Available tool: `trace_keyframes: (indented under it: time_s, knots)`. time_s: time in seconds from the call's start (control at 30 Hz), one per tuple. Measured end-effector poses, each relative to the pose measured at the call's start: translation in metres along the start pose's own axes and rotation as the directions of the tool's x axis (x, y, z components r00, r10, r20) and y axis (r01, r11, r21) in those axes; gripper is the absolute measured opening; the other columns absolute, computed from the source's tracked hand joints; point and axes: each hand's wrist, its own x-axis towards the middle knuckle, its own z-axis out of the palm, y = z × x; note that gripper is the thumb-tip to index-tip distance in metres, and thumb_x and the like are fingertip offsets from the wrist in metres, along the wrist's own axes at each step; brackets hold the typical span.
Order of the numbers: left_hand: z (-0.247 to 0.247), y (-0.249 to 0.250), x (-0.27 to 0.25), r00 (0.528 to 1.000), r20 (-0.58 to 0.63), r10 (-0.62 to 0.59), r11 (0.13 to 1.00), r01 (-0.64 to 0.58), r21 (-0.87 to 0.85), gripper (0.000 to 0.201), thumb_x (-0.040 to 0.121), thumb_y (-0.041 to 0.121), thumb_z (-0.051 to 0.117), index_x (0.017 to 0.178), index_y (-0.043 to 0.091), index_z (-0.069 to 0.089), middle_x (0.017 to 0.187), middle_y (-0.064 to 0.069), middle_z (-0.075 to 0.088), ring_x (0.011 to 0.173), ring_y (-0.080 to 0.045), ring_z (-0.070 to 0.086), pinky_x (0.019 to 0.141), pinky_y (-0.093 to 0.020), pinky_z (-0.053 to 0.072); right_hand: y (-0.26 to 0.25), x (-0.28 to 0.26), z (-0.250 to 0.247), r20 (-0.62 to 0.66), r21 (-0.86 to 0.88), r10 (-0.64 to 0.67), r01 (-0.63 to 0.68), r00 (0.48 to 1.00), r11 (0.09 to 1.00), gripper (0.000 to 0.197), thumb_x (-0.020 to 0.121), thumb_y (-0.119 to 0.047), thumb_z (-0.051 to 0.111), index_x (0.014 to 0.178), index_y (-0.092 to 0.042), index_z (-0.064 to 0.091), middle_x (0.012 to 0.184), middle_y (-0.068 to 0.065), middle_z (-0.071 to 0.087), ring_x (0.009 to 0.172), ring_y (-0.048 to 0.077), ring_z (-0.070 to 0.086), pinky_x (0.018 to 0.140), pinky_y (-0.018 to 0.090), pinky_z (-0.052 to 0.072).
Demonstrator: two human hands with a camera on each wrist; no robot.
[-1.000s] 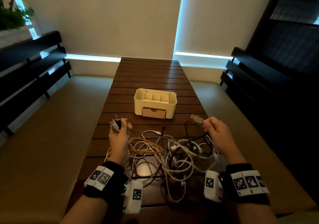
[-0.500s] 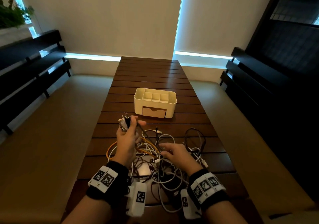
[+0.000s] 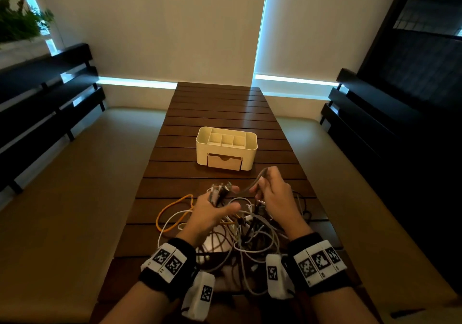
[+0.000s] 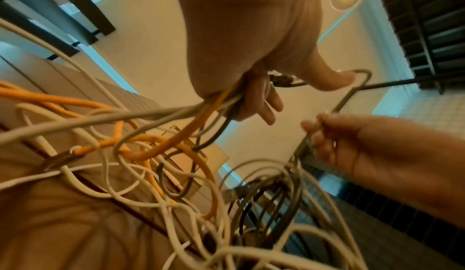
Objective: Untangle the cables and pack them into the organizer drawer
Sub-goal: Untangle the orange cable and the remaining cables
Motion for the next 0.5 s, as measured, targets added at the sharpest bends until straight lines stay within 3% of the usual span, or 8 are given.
trace_keyframes:
  time_s: [0.07,0.17,0.23,0.33,0.43,0.5]
  knots:
    - [0.007,-0.008,0.006,0.997,0.075,-0.006,0.994,-0.002,0.106,0.041,0.077,0.010,0.074,0.115,0.019,0.063,0.101,0.009,0.072,0.092,-0.007,0.068,0.072,-0.019,0.053,-0.009,-0.001,-0.002,0.027,0.027,-0.088,0.087,0.996,0.996,0.011,0.099,-0.011,0.037,0.096,-0.013,0.047,0.077,0.001,0.063,0.059,-0.001,0.055,0.057,0.014,0.046]
    - [0.017,-0.017,0.015,0.993,0.116,-0.010,0.951,-0.026,0.307,0.025,0.083,0.019,0.072,0.106,0.012,0.065,0.100,-0.007,0.070,0.093,-0.022,0.066,0.077,-0.034,0.054,-0.014,-0.002,-0.004,0.011,0.038,-0.139,0.139,0.990,0.990,0.012,0.099,-0.010,0.038,0.095,-0.016,0.049,0.079,0.002,0.065,0.060,0.001,0.055,0.059,0.015,0.047]
    - [0.018,-0.024,0.016,0.992,0.116,-0.052,0.922,0.003,0.387,0.019,0.083,0.016,0.071,0.099,0.008,0.065,0.093,-0.005,0.069,0.088,-0.019,0.065,0.077,-0.030,0.052,-0.014,-0.001,-0.008,-0.037,0.031,-0.152,0.153,0.988,0.988,0.019,0.098,-0.010,0.039,0.091,-0.025,0.047,0.084,0.004,0.066,0.063,0.001,0.057,0.060,0.016,0.049]
    - [0.017,-0.030,0.011,0.976,0.195,-0.099,0.860,-0.015,0.510,0.013,0.080,0.016,0.074,0.089,0.016,0.065,0.085,0.006,0.067,0.079,-0.004,0.062,0.072,-0.018,0.051,-0.016,-0.001,-0.016,-0.136,0.074,-0.182,0.193,0.974,0.978,0.025,0.098,-0.007,0.040,0.089,-0.030,0.046,0.085,0.004,0.067,0.067,0.007,0.060,0.066,0.023,0.052]
    - [0.015,-0.036,0.009,0.972,0.200,-0.124,0.762,-0.036,0.646,0.021,0.079,0.022,0.075,0.073,0.027,0.055,0.076,0.010,0.061,0.077,-0.006,0.059,0.069,-0.024,0.048,-0.022,-0.003,-0.019,-0.245,0.181,-0.231,0.279,0.941,0.943,0.022,0.098,-0.007,0.039,0.093,-0.026,0.048,0.090,0.004,0.067,0.077,0.015,0.064,0.071,0.028,0.054]
    - [0.013,-0.038,0.011,0.989,0.124,-0.081,0.791,-0.011,0.611,0.020,0.077,0.020,0.077,0.075,0.019,0.058,0.076,0.002,0.063,0.077,-0.013,0.061,0.072,-0.032,0.050,-0.028,-0.006,-0.017,-0.290,0.270,-0.262,0.341,0.921,0.901,0.018,0.098,-0.013,0.038,0.095,-0.028,0.048,0.096,0.000,0.066,0.083,0.018,0.065,0.076,0.031,0.055]
